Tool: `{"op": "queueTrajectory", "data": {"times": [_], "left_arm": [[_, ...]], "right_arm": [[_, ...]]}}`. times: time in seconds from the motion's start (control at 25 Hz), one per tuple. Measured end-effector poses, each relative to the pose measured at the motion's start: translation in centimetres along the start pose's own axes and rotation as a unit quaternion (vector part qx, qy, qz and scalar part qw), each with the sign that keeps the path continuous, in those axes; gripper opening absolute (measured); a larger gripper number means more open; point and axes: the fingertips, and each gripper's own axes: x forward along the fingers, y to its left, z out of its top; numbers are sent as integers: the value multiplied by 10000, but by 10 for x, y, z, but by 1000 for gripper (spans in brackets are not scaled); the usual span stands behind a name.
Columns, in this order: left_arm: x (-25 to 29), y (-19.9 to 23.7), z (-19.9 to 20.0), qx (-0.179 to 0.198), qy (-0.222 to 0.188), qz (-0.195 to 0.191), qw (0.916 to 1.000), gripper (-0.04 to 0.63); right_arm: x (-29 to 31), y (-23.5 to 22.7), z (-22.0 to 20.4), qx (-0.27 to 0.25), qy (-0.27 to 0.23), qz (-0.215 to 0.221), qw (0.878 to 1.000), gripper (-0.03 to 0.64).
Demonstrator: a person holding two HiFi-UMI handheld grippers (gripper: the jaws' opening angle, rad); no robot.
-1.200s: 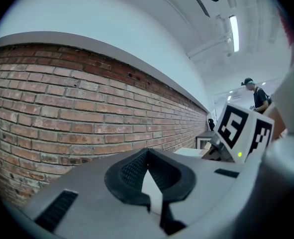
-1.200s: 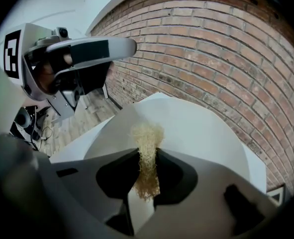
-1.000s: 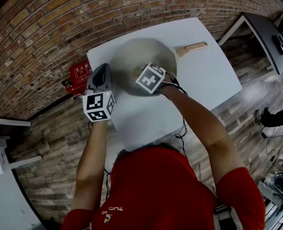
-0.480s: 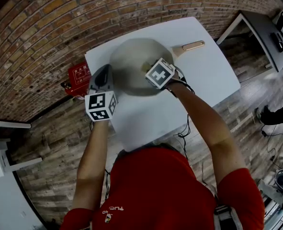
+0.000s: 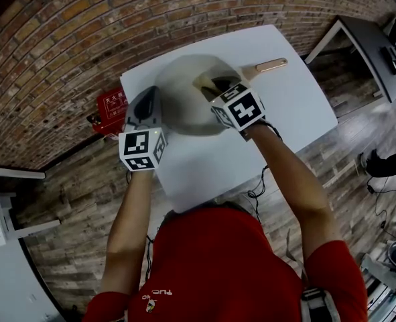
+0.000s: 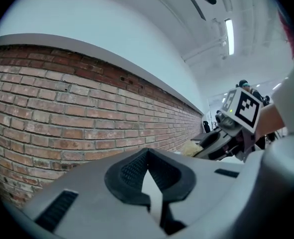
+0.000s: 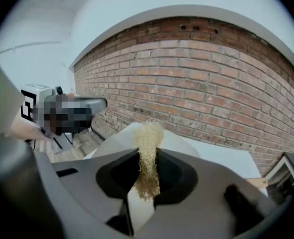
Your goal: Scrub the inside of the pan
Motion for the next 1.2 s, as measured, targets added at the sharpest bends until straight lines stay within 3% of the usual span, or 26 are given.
{"op": "queueTrajectory", "data": {"times": [0.2,0.52,0.88,1.2], "left_arm": [[-4,-16,41,-54,-361,-161,9992,12],[-22,-46,90,-159,-783,-539,9953,12],[-32,-70,92,-103,-793,-767,9938,12],[-36,-82,85,-27,-766,-866,9933,12]], "right_arm": [[-46,8,54,140,-1286,69,9916,87],[-110,28,95,472,-2799,172,9587,86],[-136,45,85,739,-3494,315,9335,86],[-142,54,77,749,-3694,292,9258,86]]}}
